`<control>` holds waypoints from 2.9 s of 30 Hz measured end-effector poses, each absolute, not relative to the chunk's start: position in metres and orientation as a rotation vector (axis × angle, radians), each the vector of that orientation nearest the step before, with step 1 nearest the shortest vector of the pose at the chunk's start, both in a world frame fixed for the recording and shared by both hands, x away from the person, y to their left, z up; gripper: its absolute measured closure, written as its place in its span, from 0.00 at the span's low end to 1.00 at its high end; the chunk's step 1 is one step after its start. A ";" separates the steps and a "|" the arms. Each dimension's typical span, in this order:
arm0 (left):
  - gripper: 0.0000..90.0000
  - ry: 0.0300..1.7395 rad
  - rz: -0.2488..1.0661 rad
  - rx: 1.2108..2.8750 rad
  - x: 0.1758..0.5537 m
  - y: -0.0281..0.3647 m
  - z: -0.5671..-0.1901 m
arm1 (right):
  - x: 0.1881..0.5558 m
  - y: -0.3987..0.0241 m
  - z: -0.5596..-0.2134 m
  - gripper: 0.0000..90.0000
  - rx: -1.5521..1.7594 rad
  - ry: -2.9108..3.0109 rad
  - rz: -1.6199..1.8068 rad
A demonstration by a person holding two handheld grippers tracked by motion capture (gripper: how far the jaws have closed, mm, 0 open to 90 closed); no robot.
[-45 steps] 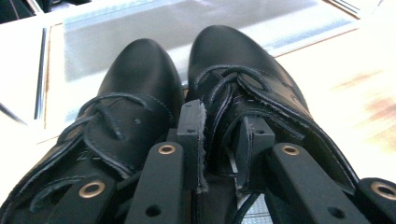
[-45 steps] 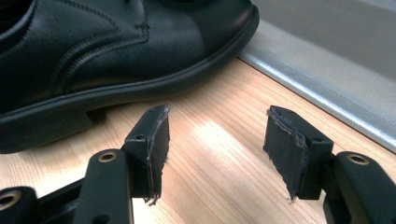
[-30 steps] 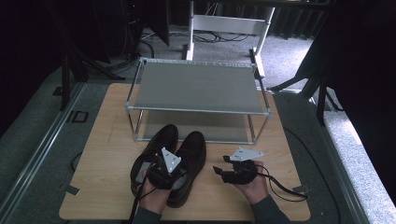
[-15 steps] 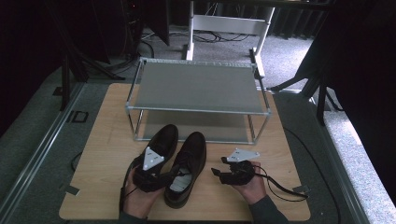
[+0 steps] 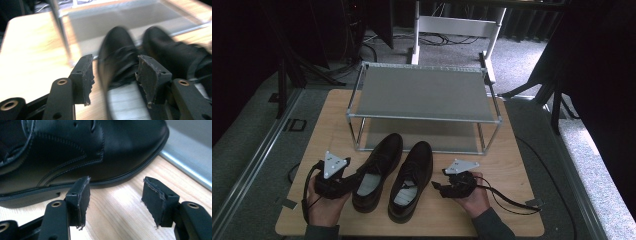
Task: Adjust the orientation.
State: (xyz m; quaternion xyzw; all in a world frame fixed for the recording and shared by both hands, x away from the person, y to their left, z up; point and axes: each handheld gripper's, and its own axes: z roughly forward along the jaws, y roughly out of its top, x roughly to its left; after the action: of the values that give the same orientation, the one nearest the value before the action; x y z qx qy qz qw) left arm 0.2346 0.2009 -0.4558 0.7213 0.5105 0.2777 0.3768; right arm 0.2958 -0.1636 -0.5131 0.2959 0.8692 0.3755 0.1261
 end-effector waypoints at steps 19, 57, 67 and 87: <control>0.54 1.388 0.589 1.893 0.272 0.231 -0.520 | 0.297 -0.150 -0.535 0.43 0.844 2.617 1.026; 0.72 1.337 0.402 2.045 0.260 0.219 -0.542 | 0.314 -0.130 -0.542 0.49 0.854 2.648 1.020; 0.69 1.349 0.404 2.034 0.264 0.220 -0.542 | 0.311 -0.125 -0.540 0.65 0.816 2.716 1.045; 0.56 1.302 0.540 1.827 0.225 0.200 -0.463 | 0.312 -0.127 -0.541 0.55 0.845 2.695 1.051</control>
State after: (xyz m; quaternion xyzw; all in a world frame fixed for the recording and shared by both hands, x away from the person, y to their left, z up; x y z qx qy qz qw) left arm 0.2249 0.1999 -0.4632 0.7240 0.5158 0.2140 0.4049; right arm 0.3117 -0.1265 -0.5414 0.2799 0.8924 0.3480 0.0641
